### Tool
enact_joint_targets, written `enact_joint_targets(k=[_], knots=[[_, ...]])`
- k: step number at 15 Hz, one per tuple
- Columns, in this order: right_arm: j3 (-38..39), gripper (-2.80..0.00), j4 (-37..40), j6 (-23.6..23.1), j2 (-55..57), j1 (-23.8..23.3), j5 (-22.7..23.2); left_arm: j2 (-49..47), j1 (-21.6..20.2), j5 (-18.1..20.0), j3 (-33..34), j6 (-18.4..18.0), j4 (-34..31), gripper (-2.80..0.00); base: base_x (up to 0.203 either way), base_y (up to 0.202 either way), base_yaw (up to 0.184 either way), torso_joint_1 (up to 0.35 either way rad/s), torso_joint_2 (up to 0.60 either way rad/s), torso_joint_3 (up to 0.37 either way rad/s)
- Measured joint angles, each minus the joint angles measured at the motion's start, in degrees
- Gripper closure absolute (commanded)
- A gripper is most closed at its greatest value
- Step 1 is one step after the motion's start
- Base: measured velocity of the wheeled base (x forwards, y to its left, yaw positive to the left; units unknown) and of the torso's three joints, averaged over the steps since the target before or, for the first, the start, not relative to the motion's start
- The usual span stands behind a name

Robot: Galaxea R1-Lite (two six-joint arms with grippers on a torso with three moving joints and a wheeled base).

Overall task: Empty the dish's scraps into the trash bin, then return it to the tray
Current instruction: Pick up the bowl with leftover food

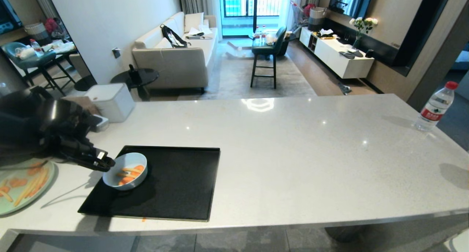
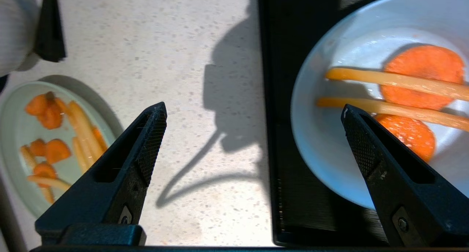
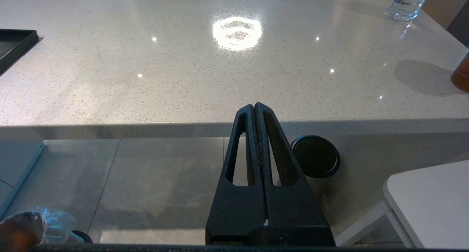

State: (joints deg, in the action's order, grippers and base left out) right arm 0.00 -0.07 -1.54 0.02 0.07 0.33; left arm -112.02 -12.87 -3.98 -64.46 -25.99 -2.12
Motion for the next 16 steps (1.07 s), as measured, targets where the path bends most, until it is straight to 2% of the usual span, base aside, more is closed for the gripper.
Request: enact_joint_targets(k=[4,10,16], knots=[[0.00,0.00,0.02,-0.02,0.00,0.00,-0.01,-1.32,-0.11,1.79,0.63,-0.02,0.39,-2.80,0.000,0.000,0.000,0.000,0.00,0.000],[0.00,0.00,0.02,0.00,0.00,0.00,0.00,-5.27,-0.21,1.70,-3.39,-0.60,0.75,-2.80,0.000,0.000,0.000,0.000,0.00,0.000],[0.00,0.00,0.00,0.00,0.00,0.00,0.00,-8.02,-0.24,1.51,-3.84,-0.79,4.57,-2.80,0.000,0.000,0.000,0.000,0.00,0.000]])
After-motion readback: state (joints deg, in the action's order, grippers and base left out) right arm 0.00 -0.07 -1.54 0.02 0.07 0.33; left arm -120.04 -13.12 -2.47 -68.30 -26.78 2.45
